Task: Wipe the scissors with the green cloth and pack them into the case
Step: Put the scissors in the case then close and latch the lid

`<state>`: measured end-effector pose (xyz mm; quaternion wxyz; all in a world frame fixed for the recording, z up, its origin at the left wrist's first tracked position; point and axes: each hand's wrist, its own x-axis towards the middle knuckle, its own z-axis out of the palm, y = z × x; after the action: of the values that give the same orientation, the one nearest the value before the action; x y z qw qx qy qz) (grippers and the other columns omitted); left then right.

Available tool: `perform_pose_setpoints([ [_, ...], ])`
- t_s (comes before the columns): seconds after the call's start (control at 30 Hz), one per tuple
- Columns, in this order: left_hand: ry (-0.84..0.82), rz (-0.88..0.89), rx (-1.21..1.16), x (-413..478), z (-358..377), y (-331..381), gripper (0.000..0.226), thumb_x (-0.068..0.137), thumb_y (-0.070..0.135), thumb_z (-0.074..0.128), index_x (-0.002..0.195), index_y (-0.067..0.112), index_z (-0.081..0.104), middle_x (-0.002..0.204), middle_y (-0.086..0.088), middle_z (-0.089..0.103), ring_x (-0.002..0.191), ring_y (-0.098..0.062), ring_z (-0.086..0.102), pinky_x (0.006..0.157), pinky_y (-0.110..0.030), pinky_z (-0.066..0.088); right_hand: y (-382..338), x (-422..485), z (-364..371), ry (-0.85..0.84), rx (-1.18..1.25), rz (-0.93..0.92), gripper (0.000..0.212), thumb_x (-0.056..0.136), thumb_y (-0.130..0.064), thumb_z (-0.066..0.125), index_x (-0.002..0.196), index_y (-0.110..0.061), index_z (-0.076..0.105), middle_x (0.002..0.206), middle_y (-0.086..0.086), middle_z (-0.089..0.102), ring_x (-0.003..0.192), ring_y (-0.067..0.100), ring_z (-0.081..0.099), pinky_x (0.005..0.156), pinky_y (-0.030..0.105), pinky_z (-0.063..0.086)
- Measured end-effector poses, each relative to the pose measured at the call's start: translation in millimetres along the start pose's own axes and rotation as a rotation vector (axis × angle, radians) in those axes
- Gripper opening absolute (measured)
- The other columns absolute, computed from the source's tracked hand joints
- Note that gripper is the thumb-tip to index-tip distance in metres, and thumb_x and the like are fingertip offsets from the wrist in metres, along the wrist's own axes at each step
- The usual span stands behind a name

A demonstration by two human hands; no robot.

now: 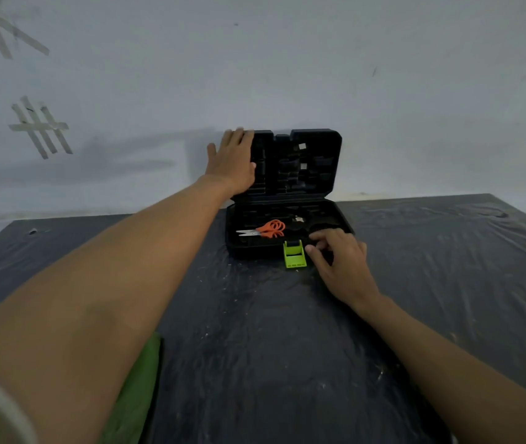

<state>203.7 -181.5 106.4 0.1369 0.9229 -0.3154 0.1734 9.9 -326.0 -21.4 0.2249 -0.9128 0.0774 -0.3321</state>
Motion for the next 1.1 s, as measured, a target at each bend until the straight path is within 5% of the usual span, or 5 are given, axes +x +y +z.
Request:
perform_pose_setpoints([
  [0.3,0.21,0.087,0.061,-20,-6,2,0.043,0.093,0.014,0.049,0.136,0.012,0.043,0.13,-0.011,0.045,0.119,-0.033,0.039,0.096,-0.043,0.028,-8,-7,1,-0.132,-0.002,0.076,0.023,0.084,-0.041,0.067,0.101,-0.026,0.063,0.089,-0.012,0.057,0.093,0.013,0.052,0.08,0.03,0.025],
  [0.47,0.227,0.151,0.023,-38,-13,1,0.038,0.093,0.007,0.046,0.13,0.013,0.052,0.123,-0.011,0.048,0.111,-0.032,0.043,0.094,-0.04,0.03,-15,-12,-2,-0.154,-0.086,0.157,0.037,0.085,-0.048,0.063,0.111,-0.021,0.063,0.113,-0.001,0.055,0.109,0.023,0.045,0.086,0.033,0.028],
  [0.67,0.17,0.157,-0.054,-65,-16,4,0.035,0.092,0.01,0.052,0.126,0.017,0.055,0.126,-0.008,0.058,0.113,-0.033,0.047,0.097,-0.039,0.031,-24,-20,-3,-0.26,-0.129,0.27,0.048,0.084,-0.054,0.061,0.118,-0.02,0.062,0.124,0.005,0.047,0.118,0.03,0.037,0.098,0.04,0.031],
  [1.1,-0.08,0.177,0.009,-115,17,9,0.052,0.08,0.015,0.07,0.129,0.02,0.051,0.124,-0.005,0.048,0.118,-0.026,0.043,0.099,-0.037,0.027,-27,-25,-5,-0.254,-0.089,0.286,0.034,0.086,-0.049,0.061,0.113,-0.028,0.065,0.125,0.002,0.053,0.119,0.03,0.04,0.099,0.041,0.026],
])
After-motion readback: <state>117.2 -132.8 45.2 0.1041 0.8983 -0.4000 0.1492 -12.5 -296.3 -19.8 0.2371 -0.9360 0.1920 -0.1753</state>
